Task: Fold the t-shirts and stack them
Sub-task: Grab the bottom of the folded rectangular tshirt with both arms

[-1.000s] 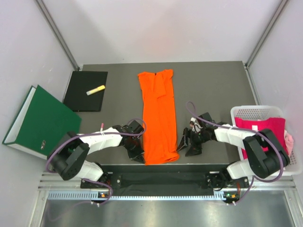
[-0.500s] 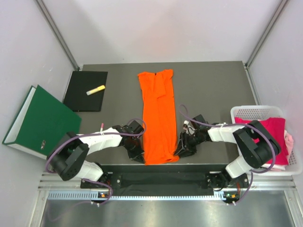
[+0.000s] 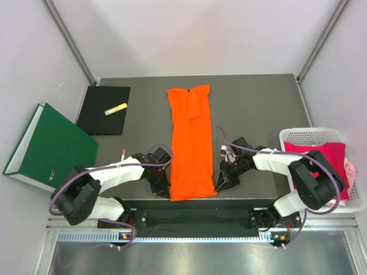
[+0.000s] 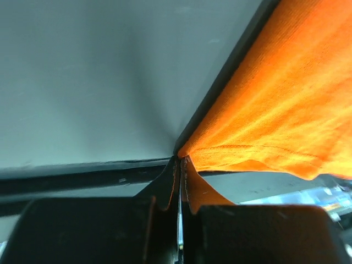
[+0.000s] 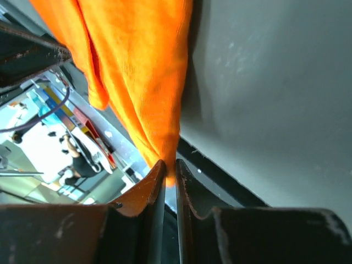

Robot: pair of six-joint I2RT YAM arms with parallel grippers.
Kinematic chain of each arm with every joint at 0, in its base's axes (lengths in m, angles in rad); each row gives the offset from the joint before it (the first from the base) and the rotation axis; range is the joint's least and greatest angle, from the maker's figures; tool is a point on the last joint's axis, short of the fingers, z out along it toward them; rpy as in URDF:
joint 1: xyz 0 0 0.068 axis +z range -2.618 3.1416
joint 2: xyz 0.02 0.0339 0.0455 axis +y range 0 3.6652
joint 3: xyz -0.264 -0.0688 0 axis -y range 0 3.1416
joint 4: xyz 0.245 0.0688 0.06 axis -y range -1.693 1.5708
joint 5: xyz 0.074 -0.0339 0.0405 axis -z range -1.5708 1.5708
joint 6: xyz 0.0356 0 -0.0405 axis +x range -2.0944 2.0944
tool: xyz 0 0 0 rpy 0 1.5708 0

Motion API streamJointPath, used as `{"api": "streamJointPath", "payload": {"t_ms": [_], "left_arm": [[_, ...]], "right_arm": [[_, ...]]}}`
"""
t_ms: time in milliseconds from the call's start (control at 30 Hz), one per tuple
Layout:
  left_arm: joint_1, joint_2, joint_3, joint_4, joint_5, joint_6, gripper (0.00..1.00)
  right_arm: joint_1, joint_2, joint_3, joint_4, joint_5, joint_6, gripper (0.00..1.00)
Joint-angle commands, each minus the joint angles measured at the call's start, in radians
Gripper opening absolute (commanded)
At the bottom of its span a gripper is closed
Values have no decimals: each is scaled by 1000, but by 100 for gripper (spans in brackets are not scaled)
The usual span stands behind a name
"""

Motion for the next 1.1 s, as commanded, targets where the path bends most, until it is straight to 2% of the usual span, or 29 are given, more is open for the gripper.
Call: {"api": "streamJointPath", "payload": {"t_ms": [0, 133, 233, 300, 333, 433, 600, 733, 900, 1067], "left_arm": [[2, -56, 52, -179, -119, 14, 0], [2, -59, 225, -262, -188, 44, 0], [2, -4, 315, -291, -209, 76, 0], [2, 24, 339, -293, -205, 95, 0], [2, 45, 345, -284, -194, 99, 0], [2, 64, 334, -259, -177, 109, 0], [2, 66, 328, -259, -176, 115, 0], [2, 56, 325, -267, -180, 118, 0], [2, 63, 336, -270, -188, 130, 0], [2, 73, 339, -274, -191, 139, 0]], "right_arm": [[9, -56, 56, -84, 2, -65, 12], [9, -82, 105, -96, 13, -74, 12], [9, -67, 148, -98, 23, -69, 14], [8, -34, 176, -139, 23, -80, 25], [9, -1, 182, -150, 22, -92, 43], [6, 47, 176, -144, -12, -92, 59], [8, 101, 161, -116, -75, -77, 59], [12, 138, 135, -76, -99, -59, 52], [55, 202, 148, -76, -125, -63, 47], [115, 283, 174, -64, -136, -65, 46]]}}
